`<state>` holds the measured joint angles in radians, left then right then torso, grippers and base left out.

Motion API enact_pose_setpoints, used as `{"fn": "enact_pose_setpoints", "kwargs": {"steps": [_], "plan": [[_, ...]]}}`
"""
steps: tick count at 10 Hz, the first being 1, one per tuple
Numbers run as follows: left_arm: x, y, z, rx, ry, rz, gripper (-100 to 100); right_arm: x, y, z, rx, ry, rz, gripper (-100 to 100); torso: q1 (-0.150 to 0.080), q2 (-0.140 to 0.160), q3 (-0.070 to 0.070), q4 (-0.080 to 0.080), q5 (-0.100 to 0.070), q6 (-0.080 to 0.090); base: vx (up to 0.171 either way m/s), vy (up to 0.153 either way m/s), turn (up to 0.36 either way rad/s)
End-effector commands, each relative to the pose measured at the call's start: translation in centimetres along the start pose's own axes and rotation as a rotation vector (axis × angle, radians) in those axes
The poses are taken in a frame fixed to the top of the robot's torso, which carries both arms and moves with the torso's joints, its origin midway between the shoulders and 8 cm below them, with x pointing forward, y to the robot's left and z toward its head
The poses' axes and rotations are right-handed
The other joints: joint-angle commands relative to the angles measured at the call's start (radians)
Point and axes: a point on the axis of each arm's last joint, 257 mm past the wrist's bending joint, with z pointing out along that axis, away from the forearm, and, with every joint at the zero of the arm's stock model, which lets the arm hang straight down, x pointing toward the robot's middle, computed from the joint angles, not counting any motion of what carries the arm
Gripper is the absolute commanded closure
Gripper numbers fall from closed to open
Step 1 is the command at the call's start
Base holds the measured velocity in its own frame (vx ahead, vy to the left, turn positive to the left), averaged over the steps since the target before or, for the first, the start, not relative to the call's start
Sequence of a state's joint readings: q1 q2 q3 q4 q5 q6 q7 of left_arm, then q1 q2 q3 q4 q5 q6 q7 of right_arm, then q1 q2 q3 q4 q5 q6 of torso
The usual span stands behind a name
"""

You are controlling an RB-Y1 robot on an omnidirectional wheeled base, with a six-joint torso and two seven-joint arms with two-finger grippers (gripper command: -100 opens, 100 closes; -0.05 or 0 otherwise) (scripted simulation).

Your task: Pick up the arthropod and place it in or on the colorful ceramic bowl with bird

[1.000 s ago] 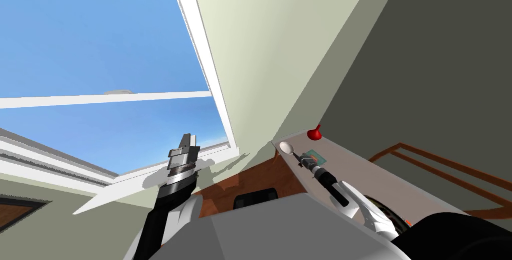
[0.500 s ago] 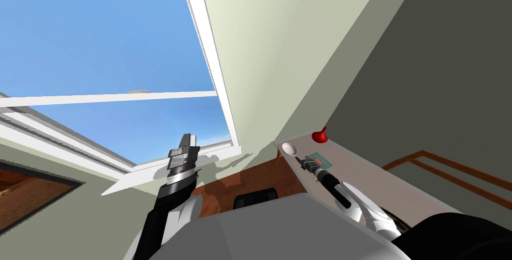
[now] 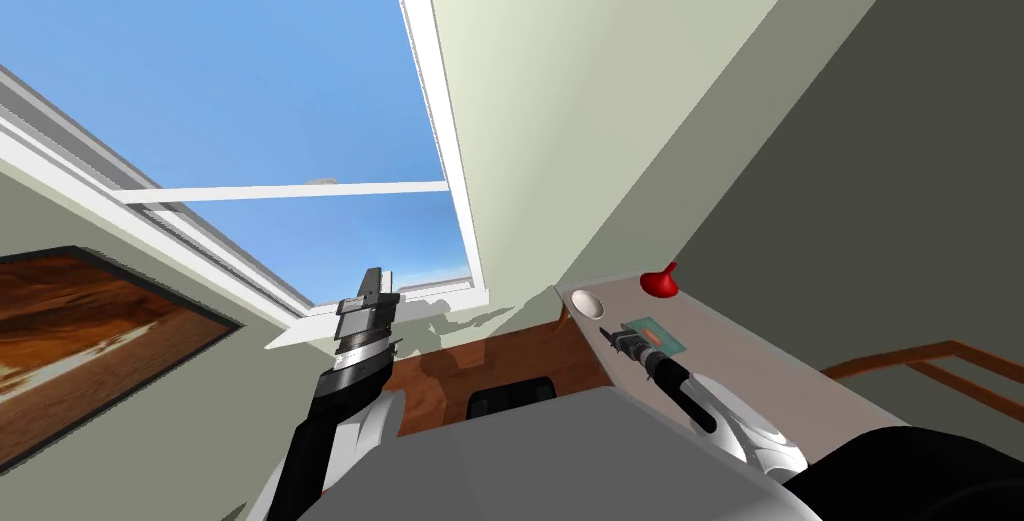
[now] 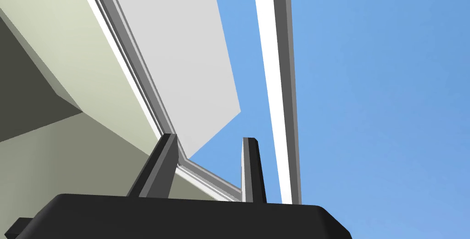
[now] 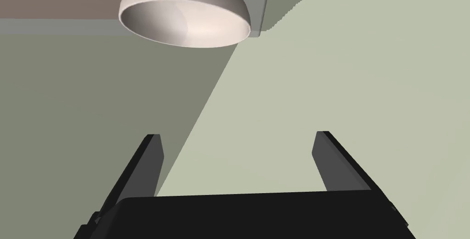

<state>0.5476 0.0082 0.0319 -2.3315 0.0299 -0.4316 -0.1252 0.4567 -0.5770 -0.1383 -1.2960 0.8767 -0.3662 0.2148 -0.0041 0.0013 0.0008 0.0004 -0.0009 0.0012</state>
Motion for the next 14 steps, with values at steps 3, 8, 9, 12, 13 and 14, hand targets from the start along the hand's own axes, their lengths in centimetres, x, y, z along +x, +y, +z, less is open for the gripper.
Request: {"fn": "enact_pose_setpoints", "kwargs": {"steps": [3,8,9,12,13,14], "plan": [[0.0,0.0,0.0,0.000,0.000,0.000,0,3.1,-1.6,-0.4,0.021,0.072,-0.039,-100,0.002,-0.001,0.000,0.000,0.000,-0.001,-0.007,-0.020,0.087],[0.0,0.0,0.0,0.000,0.000,0.000,0,8.5,-3.7,-1.4,0.035,0.208,-0.117,-100,0.000,-0.001,-0.001,0.000,0.000,0.000,-0.013,-0.038,0.170],[0.0,0.0,0.0,0.000,0.000,0.000,0,9.0,-3.9,-1.7,0.040,0.219,-0.113,-100,0.001,-0.001,0.000,0.000,0.000,-0.001,-0.011,-0.034,0.108],[0.0,0.0,0.0,0.000,0.000,0.000,0,12.7,-4.7,-2.8,0.042,0.311,-0.143,-100,0.000,-0.001,-0.001,0.000,0.000,0.000,-0.013,-0.040,0.160],[0.0,0.0,0.0,0.000,0.000,0.000,0,12.7,-4.7,-2.8,0.042,0.311,-0.143,-100,0.000,-0.001,0.000,0.000,0.000,-0.001,-0.014,-0.037,0.106],[0.0,0.0,0.0,0.000,0.000,0.000,0,14.2,-4.9,-3.3,0.039,0.350,-0.156,-100,0.000,-0.001,-0.001,0.000,0.000,0.000,-0.012,-0.039,0.202]]}}
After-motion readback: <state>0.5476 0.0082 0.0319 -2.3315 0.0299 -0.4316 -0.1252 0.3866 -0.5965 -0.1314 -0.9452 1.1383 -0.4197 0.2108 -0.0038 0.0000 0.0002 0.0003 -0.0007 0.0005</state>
